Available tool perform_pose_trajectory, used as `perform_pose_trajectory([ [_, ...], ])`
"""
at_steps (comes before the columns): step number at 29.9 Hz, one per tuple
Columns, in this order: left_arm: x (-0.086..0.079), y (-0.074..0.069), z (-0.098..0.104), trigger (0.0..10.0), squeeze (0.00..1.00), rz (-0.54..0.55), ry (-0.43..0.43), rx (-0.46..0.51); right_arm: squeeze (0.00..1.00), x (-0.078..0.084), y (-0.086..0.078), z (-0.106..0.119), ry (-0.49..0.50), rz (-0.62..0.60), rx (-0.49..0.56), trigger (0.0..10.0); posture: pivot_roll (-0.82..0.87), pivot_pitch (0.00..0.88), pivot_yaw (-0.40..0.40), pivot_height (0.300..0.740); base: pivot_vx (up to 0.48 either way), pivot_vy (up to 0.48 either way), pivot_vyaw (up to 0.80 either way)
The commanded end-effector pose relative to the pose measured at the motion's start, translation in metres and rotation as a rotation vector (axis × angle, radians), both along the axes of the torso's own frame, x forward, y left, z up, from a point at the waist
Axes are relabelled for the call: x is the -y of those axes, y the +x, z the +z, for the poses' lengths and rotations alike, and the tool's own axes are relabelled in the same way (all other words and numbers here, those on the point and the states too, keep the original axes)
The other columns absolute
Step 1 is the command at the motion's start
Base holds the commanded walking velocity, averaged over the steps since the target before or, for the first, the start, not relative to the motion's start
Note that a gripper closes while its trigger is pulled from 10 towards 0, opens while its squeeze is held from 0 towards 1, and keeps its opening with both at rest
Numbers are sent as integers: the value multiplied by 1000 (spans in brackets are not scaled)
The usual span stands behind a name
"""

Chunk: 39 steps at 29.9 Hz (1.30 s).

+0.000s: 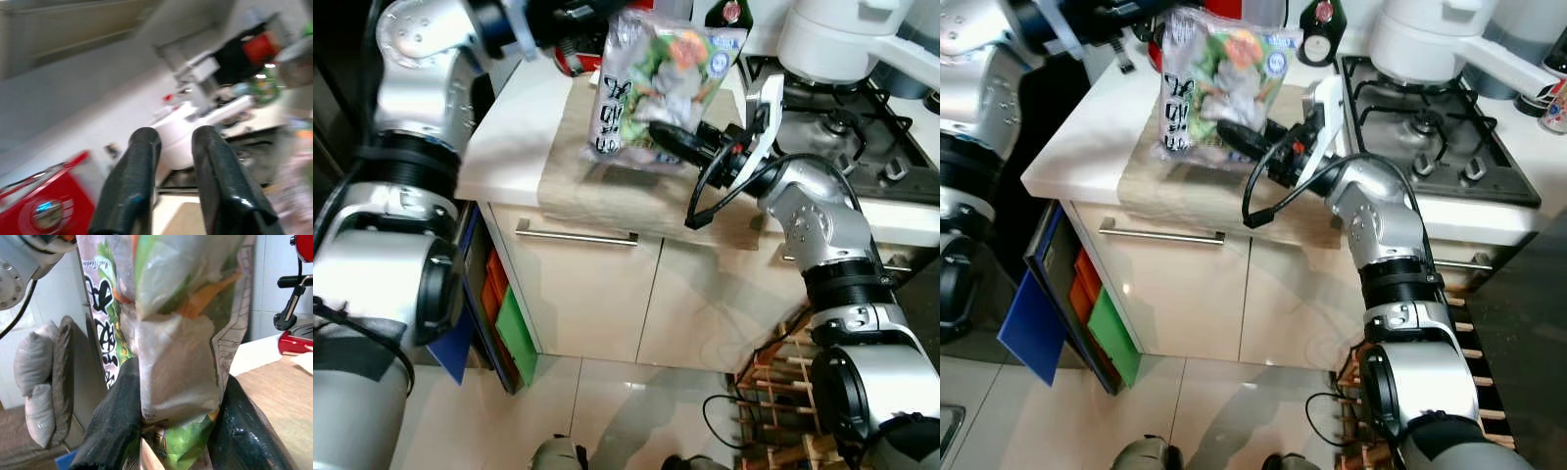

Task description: Restocking fridge

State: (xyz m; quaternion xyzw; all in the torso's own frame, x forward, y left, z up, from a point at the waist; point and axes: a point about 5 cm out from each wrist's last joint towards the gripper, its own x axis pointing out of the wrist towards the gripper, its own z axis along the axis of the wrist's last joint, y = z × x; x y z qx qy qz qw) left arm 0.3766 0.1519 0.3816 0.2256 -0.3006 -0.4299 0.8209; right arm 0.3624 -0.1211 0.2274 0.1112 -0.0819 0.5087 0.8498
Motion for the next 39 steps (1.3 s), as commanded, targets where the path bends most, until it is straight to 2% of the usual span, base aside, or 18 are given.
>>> perform_pose_trajectory([
  [1,-3,-1,10,10000,1000,23,-17,23,0,2,-2,11,34,-7,36,0,29,0,15,740,0,0,0],
  [2,-17,3,12,10000,1000,108,-71,3,0,2,-7,4,34,-21,20,0,28,0,16,740,0,0,0],
  [6,-46,8,10,10000,1000,283,-165,-24,0,5,-11,0,34,-94,9,0,30,0,15,740,0,0,0],
  [7,-46,8,10,10000,1000,283,-165,-24,0,5,-11,0,34,-94,9,0,30,0,15,740,0,0,0],
  [8,-61,10,2,10000,1000,366,-207,-51,0,8,-10,-2,20,-202,26,0,30,1,16,740,0,0,0],
  [9,-61,10,2,10000,1000,366,-207,-51,0,8,-10,-2,20,-202,26,0,30,1,16,740,0,0,0],
  [10,-66,10,-5,10000,1000,398,-211,-58,0,9,-8,-1,26,-268,35,0,26,1,14,740,0,0,0],
  [11,-72,11,-23,10000,1000,440,-240,-94,0,15,-4,1,41,-461,63,0,27,1,6,740,0,0,0],
  [13,-71,10,-41,10000,1000,439,-273,-131,0,19,-5,1,21,-609,120,0,29,2,1,740,0,0,0],
  [16,-65,8,-54,10000,1000,408,-281,-154,0,21,-6,2,6,-700,163,0,30,1,-6,740,0,0,0],
  [17,-55,5,-68,10000,0,447,-324,-164,0,22,-10,2,11,-795,203,0,35,0,-13,740,0,0,0],
  [20,-40,-4,-90,10000,0,531,-447,-182,0,24,-18,1,-1,-981,278,0,39,0,-17,740,0,0,0],
  [23,-26,-14,-115,10000,0,561,-529,-240,0,18,-28,1,-77,-1072,408,0,42,0,-19,740,0,0,0],
  [24,-18,-20,-126,10000,0,574,-551,-272,0,20,-33,-3,-127,-1171,483,0,41,0,-20,740,0,0,0],
  [26,-14,-25,-131,10000,0,585,-557,-271,0,24,-34,-10,-156,-1209,486,0,44,0,-21,740,0,0,0],
  [28,-1,-37,-146,10000,0,595,-598,-329,0,32,-39,-26,-200,-1278,470,0,44,0,-19,740,0,0,0],
  [34,10,-55,-167,10000,0,731,-543,-276,0,32,-47,-37,-216,-1319,493,0,31,17,-14,740,0,0,0],
  [39,8,-54,-180,10000,0,808,-571,-343,0,31,-42,-47,-181,-1311,395,0,16,36,-9,740,0,0,0],
])
